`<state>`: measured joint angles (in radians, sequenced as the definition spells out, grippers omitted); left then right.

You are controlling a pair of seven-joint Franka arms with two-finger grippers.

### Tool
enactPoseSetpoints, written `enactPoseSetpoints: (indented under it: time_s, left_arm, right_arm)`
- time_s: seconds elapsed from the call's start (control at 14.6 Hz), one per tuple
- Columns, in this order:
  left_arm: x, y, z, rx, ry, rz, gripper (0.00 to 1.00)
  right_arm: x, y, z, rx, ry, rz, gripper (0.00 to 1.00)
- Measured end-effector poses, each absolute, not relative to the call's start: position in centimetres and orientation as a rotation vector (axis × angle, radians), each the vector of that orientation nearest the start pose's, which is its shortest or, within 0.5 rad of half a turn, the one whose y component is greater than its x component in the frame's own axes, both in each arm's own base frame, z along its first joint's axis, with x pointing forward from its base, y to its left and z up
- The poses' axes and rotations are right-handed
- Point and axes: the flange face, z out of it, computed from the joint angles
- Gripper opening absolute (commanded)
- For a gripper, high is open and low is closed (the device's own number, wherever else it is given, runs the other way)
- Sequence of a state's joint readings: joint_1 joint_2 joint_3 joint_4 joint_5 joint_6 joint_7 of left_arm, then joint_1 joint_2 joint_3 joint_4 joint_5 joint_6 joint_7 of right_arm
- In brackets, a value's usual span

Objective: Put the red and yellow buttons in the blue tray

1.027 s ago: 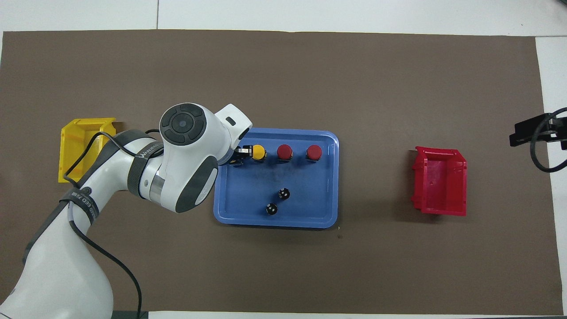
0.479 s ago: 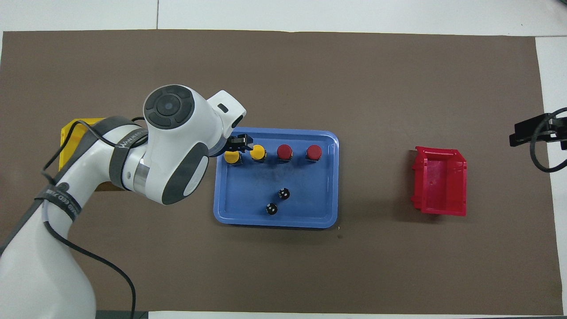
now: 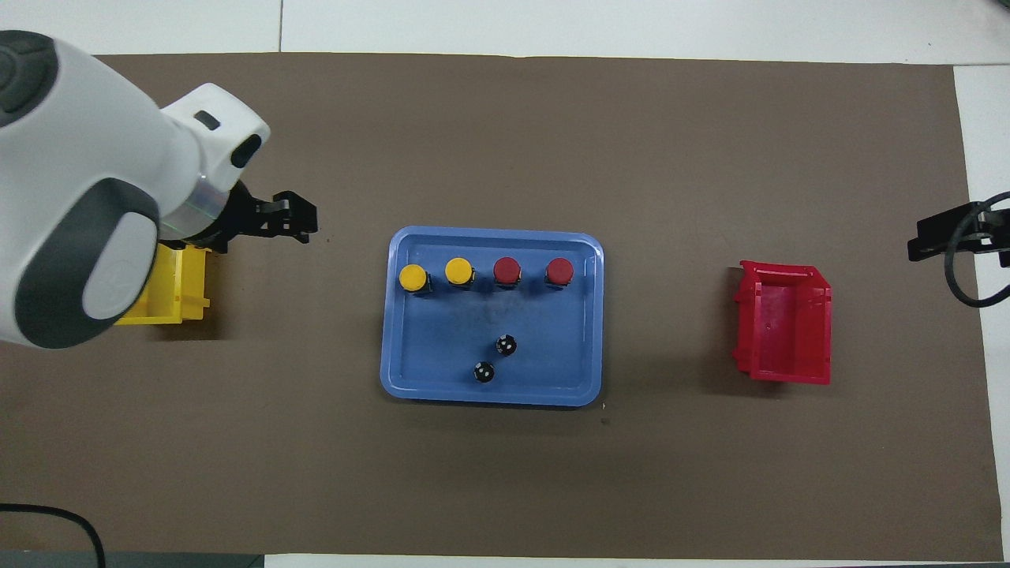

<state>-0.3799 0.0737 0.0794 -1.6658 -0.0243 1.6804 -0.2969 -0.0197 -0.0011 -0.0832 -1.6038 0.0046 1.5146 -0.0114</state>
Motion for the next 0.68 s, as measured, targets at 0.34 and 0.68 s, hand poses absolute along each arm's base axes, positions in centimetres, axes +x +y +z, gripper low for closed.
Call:
enactPoseSetpoints:
  time_s: [0.34, 0.68]
  left_arm:
    - [54.6, -9.0, 57.8, -3.15, 0.094, 0.136, 1.0]
    - [53.8, -5.6, 60.1, -3.16, 0.173, 0.09, 1.0]
  right_arm:
    - [54.4, -5.8, 60.5, -3.125, 0.15, 0.137, 1.0]
    - [54.3, -5.9, 60.5, -3.125, 0.152, 0.136, 1.0]
